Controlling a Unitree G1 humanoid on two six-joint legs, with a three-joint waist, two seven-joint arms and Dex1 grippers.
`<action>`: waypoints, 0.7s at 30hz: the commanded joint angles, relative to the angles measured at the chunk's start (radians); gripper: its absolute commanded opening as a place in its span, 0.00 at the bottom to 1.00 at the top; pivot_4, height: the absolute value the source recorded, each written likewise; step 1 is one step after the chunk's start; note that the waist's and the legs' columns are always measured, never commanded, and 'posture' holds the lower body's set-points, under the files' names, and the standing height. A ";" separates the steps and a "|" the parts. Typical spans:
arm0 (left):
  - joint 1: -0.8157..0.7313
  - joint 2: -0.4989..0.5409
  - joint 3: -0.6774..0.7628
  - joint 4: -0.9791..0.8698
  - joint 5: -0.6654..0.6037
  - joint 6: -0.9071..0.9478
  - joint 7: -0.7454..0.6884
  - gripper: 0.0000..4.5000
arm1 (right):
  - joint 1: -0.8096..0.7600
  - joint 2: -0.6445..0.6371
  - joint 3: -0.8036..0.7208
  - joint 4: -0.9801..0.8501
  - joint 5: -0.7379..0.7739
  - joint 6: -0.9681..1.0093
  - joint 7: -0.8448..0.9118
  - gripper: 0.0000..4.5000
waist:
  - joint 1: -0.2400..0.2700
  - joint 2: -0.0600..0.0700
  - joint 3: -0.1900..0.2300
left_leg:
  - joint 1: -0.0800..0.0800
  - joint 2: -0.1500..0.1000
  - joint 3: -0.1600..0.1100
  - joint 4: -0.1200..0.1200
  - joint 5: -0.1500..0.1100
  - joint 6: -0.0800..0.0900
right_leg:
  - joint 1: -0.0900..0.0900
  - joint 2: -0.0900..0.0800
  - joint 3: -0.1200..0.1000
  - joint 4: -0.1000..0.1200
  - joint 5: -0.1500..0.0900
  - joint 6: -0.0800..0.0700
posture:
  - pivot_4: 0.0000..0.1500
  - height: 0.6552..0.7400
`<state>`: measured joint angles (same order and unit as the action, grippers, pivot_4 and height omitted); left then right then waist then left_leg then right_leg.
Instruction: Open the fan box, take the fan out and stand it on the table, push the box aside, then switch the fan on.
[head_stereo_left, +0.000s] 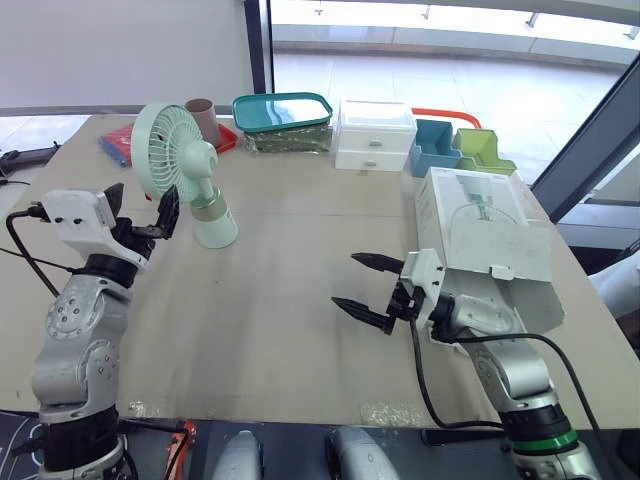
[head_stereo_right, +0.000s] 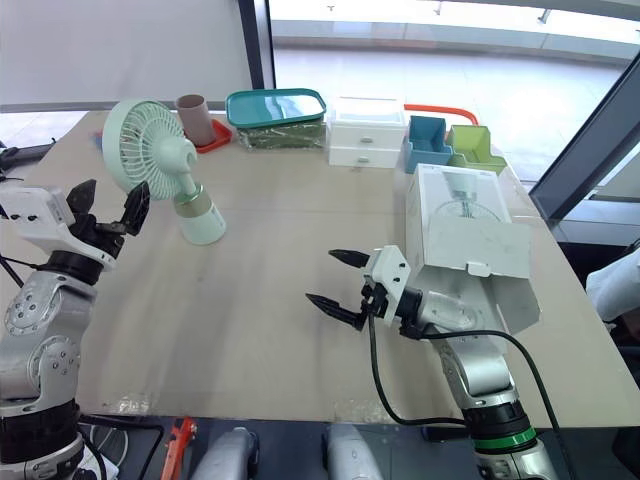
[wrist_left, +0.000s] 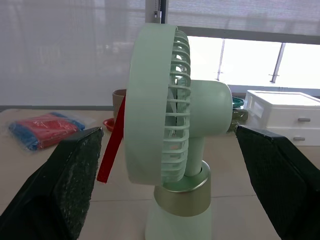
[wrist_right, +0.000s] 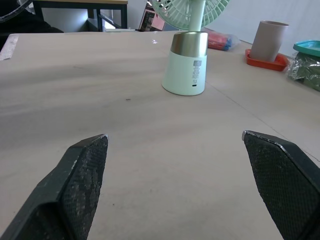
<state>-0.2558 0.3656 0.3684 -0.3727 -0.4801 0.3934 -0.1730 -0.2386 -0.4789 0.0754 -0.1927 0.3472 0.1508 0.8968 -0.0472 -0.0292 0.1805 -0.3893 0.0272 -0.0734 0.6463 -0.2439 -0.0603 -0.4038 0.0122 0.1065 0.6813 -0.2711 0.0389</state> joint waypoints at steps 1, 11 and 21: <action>-0.051 0.026 0.022 0.019 -0.005 0.016 0.011 1.00 | 0.001 -0.004 -0.018 -0.024 0.001 -0.028 -0.005 0.98 | 0.000 0.000 0.000 | 0.000 0.000 0.000 0.000 0.000 0.000 | 0.000 0.000 0.000 0.000 0.000 0.000 | 1.00 1.00; -0.122 0.089 -0.031 0.127 0.046 0.028 -0.036 1.00 | 0.013 -0.003 -0.016 -0.018 -0.008 -0.047 -0.012 0.98 | 0.000 0.000 0.000 | -0.001 0.000 -0.001 0.001 0.000 0.000 | 0.000 0.000 -0.001 0.000 0.000 0.000 | 1.00 1.00; -0.186 0.111 -0.055 0.240 0.063 -0.003 -0.114 1.00 | 0.025 -0.006 -0.023 -0.025 -0.015 -0.050 -0.021 0.98 | 0.000 0.000 0.000 | -0.001 0.000 -0.002 0.001 0.000 0.000 | 0.000 0.000 -0.002 0.000 0.000 0.000 | 1.00 1.00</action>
<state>-0.4004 0.4544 0.3064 -0.1477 -0.4237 0.4280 -0.2679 -0.2129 -0.4807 0.0751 -0.1918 0.3281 0.1187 0.8860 -0.0471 -0.0292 0.1806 -0.3903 0.0272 -0.0755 0.6472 -0.2438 -0.0604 -0.4039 0.0121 0.1041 0.6813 -0.2707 0.0387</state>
